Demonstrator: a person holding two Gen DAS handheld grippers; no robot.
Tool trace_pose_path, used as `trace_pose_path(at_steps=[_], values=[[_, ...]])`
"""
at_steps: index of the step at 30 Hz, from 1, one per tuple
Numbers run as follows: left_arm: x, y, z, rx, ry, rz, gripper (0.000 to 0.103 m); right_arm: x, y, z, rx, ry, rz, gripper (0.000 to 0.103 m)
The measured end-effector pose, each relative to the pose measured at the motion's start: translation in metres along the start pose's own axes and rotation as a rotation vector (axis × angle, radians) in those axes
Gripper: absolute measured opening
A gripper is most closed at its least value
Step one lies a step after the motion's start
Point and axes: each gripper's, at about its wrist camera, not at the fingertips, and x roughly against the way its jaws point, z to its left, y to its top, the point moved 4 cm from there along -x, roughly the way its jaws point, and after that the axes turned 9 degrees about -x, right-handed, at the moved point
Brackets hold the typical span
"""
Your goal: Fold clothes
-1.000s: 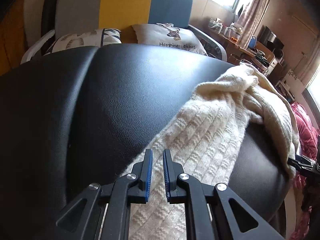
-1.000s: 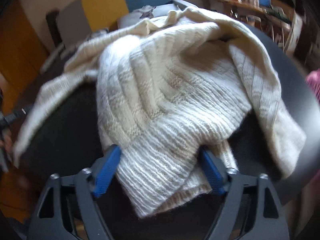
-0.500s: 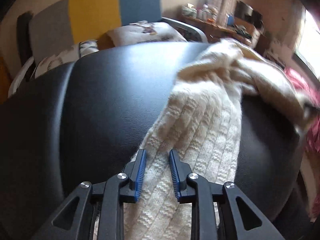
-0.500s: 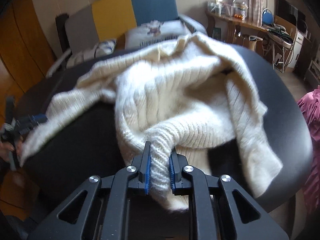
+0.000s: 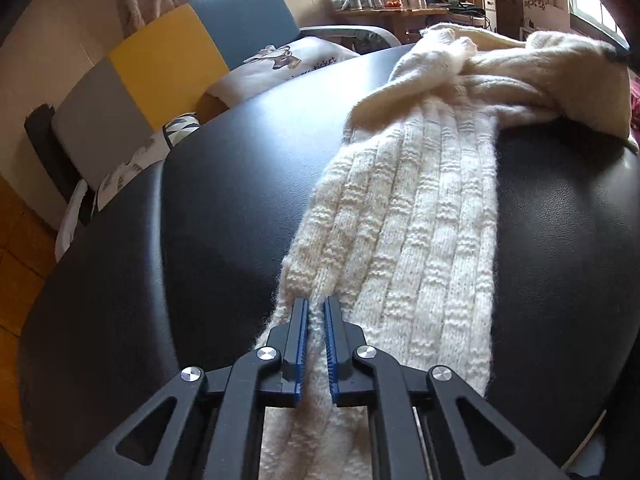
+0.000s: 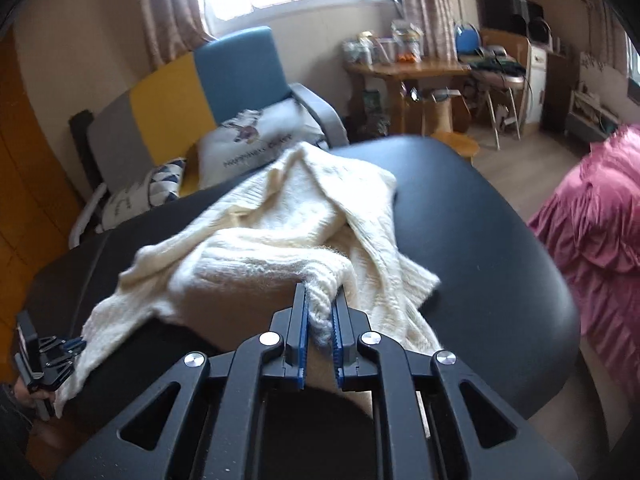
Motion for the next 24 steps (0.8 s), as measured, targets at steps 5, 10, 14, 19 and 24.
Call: trace_pose_path(at_steps=[5,10,14,19,24], values=[[0.017,0.006,0.006,0.058,-0.011,-0.032,0.008,-0.031,-0.011,-0.01,0.015,-0.092,0.11,0.022],[0.049,0.02,0.009,0.161,-0.068,-0.166,0.008,-0.004,-0.002,0.013,0.2,-0.232,0.006,0.043],[0.033,0.021,-0.004,0.099,-0.038,-0.115,0.01,0.014,0.008,0.077,0.401,-0.146,-0.069,0.043],[0.011,0.005,0.001,0.165,-0.055,-0.04,0.01,-0.04,-0.001,0.161,0.607,-0.006,0.065,0.043],[0.016,-0.007,-0.005,0.168,-0.052,-0.068,0.01,-0.107,-0.018,0.214,0.677,0.107,0.222,0.043]])
